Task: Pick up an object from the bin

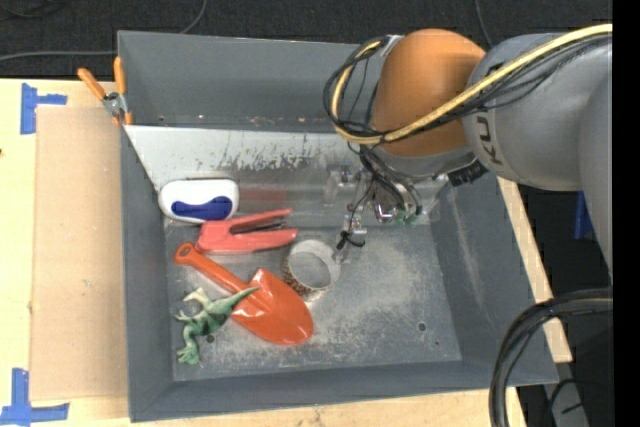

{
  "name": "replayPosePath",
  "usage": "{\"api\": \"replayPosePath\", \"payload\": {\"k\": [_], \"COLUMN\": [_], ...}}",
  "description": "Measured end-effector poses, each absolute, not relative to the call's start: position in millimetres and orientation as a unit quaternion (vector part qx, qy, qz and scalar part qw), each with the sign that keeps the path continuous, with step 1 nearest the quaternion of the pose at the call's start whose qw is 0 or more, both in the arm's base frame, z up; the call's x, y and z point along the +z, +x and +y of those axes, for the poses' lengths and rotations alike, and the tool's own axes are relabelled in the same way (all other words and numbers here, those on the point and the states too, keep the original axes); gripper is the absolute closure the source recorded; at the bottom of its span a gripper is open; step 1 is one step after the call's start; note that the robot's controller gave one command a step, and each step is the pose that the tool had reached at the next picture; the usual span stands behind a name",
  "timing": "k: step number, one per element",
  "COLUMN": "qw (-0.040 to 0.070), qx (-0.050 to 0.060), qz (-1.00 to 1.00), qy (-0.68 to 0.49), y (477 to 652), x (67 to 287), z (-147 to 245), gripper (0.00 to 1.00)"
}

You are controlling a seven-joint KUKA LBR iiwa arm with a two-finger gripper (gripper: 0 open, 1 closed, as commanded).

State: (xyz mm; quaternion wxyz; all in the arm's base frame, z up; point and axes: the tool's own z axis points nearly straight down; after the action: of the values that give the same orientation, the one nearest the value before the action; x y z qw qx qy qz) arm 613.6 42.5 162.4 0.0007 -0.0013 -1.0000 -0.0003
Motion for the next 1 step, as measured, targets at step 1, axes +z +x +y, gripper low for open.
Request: {"api": "replayPosePath", "payload": {"k": [1], "qw": [0.001], "qx": [0.000], "qz": [-1.000], "qy": [-0.001], "y": [613.6], "x": [162.4], "z": [42.5], "gripper": [0.00]}}
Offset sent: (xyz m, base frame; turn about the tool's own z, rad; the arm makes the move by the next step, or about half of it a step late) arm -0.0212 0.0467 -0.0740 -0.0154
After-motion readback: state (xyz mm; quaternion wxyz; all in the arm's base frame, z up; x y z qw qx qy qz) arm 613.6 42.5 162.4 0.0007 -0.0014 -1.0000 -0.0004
